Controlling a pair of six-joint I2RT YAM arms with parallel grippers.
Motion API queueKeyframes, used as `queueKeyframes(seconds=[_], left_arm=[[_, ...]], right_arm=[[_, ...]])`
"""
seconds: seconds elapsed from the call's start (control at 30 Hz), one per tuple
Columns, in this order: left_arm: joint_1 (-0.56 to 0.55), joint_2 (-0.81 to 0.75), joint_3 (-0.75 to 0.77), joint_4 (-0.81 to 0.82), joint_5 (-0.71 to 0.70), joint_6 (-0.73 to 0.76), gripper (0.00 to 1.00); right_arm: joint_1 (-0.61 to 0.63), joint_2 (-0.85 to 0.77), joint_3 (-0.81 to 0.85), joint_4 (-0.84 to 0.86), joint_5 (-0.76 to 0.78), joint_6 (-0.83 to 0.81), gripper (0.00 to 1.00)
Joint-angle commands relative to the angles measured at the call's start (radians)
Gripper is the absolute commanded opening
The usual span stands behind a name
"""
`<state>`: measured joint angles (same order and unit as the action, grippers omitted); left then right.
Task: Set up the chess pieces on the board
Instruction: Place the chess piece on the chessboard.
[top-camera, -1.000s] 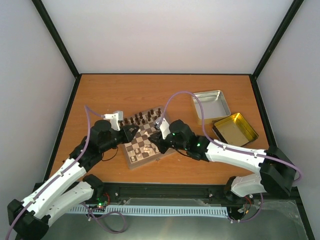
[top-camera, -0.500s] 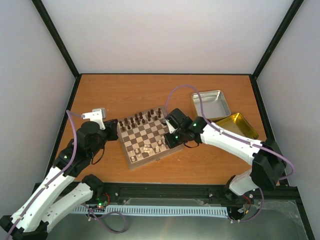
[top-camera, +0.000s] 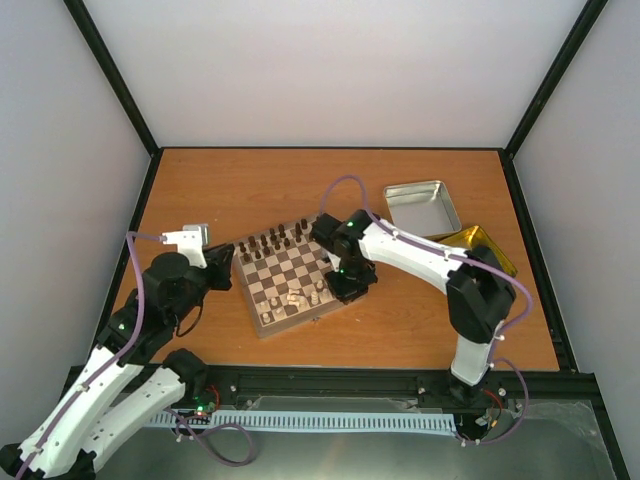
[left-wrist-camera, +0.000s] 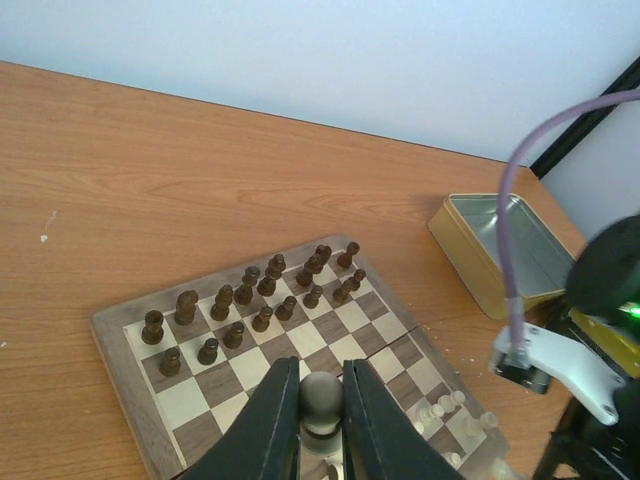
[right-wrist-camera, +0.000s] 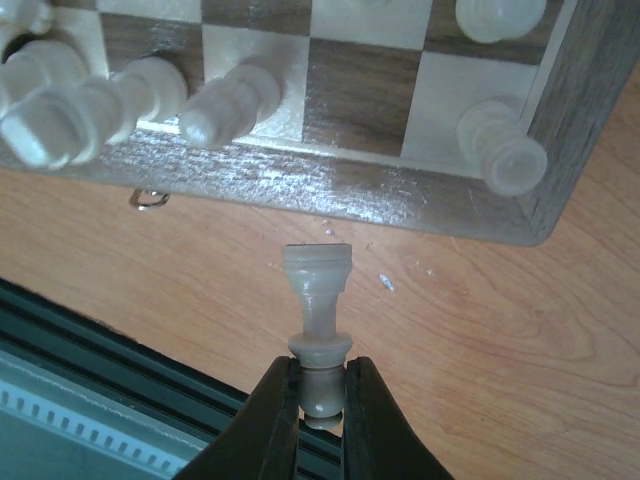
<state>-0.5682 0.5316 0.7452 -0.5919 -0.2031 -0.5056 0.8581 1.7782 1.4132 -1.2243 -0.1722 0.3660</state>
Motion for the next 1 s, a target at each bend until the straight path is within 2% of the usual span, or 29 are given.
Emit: queueKeyframes(seconds=[0.0, 0.4, 0.73, 0.97], left_arm=[[0.003, -0.023, -0.005, 0.018, 0.038, 0.038, 0.01], [0.003, -0.025, -0.009, 0.020, 0.060, 0.044, 0.02], [0.004, -0.014, -0.010, 0.018, 0.047, 0.041, 0.02], [0.004, -0.010, -0.010, 0.016, 0.044, 0.041, 0.02]], right_arm=[[-0.008, 0.082, 0.101, -0.126, 0.034, -0.014, 0.09], [-0.014, 0.223, 0.211, -0.172, 0.046, -0.057, 0.13], [-0.024, 0.249, 0.243, -0.175, 0.041, -0.076, 0.16], [-0.024, 0.233, 0.254, -0.168, 0.023, -0.062, 0.12]])
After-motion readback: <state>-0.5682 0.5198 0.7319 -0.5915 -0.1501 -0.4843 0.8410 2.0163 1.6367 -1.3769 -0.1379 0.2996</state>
